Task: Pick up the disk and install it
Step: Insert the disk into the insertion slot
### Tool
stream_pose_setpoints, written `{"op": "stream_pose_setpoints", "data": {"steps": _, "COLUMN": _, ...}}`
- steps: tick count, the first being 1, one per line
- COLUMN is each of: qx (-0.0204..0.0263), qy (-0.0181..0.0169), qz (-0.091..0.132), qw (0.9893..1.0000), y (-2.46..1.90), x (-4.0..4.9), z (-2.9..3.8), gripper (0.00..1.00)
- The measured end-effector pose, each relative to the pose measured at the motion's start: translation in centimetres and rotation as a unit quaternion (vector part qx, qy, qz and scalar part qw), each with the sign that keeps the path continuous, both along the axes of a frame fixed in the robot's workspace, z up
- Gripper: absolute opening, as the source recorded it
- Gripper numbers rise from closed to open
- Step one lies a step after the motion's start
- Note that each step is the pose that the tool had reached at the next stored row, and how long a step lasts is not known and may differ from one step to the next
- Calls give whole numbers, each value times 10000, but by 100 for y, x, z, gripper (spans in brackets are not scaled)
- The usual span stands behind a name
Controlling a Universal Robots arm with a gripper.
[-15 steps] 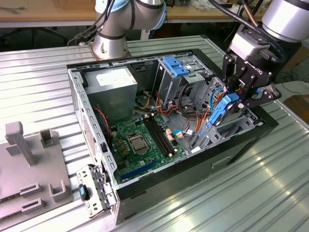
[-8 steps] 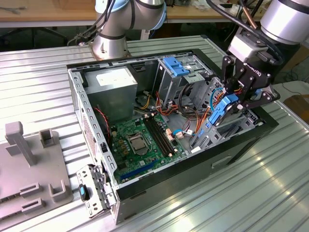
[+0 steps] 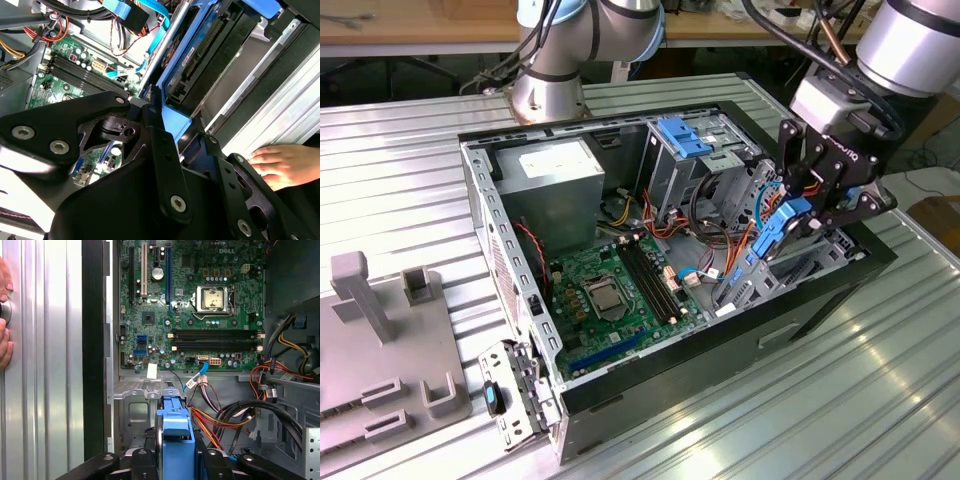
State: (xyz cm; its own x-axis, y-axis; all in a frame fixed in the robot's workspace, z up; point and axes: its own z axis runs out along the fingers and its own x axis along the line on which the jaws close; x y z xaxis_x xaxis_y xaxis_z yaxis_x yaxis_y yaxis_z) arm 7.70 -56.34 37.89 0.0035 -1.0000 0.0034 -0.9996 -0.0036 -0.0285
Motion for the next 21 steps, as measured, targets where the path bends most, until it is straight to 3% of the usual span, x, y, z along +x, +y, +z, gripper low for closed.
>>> {"op": "stream_pose_setpoints", "data": {"steps": 21, "qx": 0, "qy": 0, "qz": 0, "qw": 10000, "y": 0, "x": 0, "z": -146, "gripper": 37}}
